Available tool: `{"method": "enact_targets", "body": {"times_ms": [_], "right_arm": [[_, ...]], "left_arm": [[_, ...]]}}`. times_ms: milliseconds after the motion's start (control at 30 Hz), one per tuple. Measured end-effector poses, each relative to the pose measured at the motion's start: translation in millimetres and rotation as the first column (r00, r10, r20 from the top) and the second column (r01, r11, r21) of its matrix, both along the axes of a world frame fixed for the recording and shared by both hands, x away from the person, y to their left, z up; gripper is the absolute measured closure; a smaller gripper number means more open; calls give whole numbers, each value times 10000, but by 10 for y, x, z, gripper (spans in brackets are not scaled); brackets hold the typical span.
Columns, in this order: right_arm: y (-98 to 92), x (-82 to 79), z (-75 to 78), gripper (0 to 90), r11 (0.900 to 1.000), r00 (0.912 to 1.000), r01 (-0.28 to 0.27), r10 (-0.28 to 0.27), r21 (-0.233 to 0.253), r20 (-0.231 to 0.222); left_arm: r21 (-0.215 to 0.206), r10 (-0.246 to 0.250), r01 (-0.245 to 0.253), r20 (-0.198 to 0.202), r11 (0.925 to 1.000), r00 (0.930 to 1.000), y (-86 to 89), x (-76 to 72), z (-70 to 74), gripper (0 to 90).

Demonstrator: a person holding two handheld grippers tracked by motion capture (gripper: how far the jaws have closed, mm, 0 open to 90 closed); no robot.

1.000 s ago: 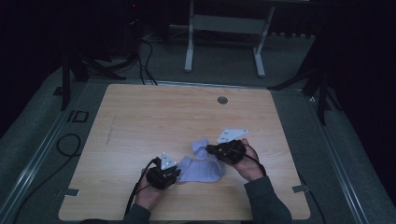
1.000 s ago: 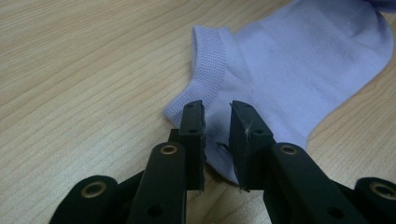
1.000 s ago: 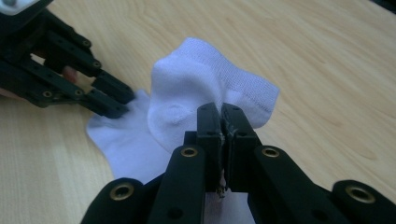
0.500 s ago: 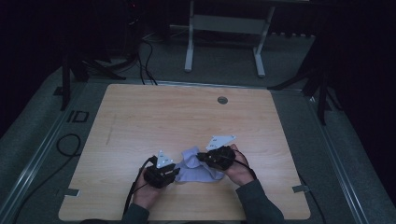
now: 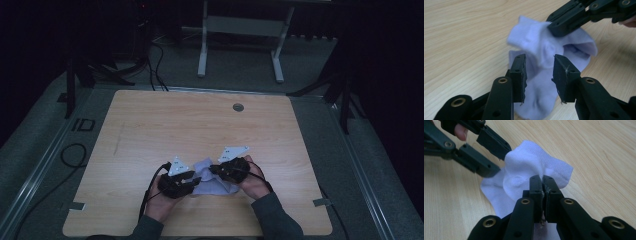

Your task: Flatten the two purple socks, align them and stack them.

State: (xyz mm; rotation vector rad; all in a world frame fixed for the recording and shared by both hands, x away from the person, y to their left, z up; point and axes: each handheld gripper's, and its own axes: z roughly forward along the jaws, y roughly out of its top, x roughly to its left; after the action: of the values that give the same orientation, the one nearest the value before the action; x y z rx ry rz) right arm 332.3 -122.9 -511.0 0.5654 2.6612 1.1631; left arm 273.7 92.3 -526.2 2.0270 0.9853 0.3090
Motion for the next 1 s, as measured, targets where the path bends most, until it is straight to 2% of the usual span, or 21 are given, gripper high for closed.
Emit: {"method": "enact_targets", "body": {"times_ms": [33,100,133,200,233,267,300,367,600,633,667,700,733,800,867,900,1000], "right_arm": [[-1,-1,-4,869,10000,10000,-18,18,2,0],[2,-14,-21,869,10000,10000,-53,53,-7,-4],[2,-14,-21,869,10000,10000,-53,53,-7,-4],[5,-20,-36,868,10000,10000,-63,63,-47,-22],[10,-19,-47,864,9999,9999,-86,85,-98,-75],[10,-19,-47,864,9999,9999,-86,85,-98,-75],[11,-17,-46,801,9999,9997,-165,164,-40,-206],[9,-19,-39,773,9999,9997,-159,159,3,-210],[-124,-78,131,653,9986,9998,150,-156,502,109],[-196,-79,178,654,9981,9988,464,-470,404,128],[-196,-79,178,654,9981,9988,464,-470,404,128],[-278,-82,199,702,9967,9962,799,-804,153,323],[-278,-82,199,702,9967,9962,799,-804,153,323],[-367,-98,187,777,9943,9939,1064,-1061,-103,296],[-459,-116,143,830,9911,9916,1287,-1282,-337,167],[-547,-132,78,861,9844,9860,1668,-1670,-555,2],[-630,-137,-6,875,9800,9816,1875,-1894,-666,-231]], "left_arm": [[37,16,-16,-33,10000,10000,-19,14,-8,642],[165,97,-96,-38,9998,9999,-44,34,-32,768],[270,116,-114,-52,9996,9999,-47,37,-38,768],[330,92,-92,0,9994,10000,-50,31,-41,870],[321,88,-90,50,9994,9999,-54,24,-39,886],[410,42,-46,108,9991,9999,-51,18,-33,886],[433,51,-57,139,9990,9999,-49,13,-30,890],[399,87,-94,177,9992,9998,-39,11,-24,890],[394,154,-163,231,9991,9996,-22,13,-21,891],[403,161,-171,236,9990,9996,-23,13,-22,890],[420,166,-176,238,9990,9996,-22,13,-22,890],[419,182,-192,239,9989,9995,-22,12,-22,890],[409,196,-206,240,9990,9995,-22,11,-21,890],[431,205,-216,247,9988,9995,-16,10,-17,890],[468,197,-208,254,9987,9995,-11,12,-16,889],[496,190,-203,261,9986,9995,-10,14,-17,890],[524,181,-194,251,9984,9995,-6,17,-18,889]]}}
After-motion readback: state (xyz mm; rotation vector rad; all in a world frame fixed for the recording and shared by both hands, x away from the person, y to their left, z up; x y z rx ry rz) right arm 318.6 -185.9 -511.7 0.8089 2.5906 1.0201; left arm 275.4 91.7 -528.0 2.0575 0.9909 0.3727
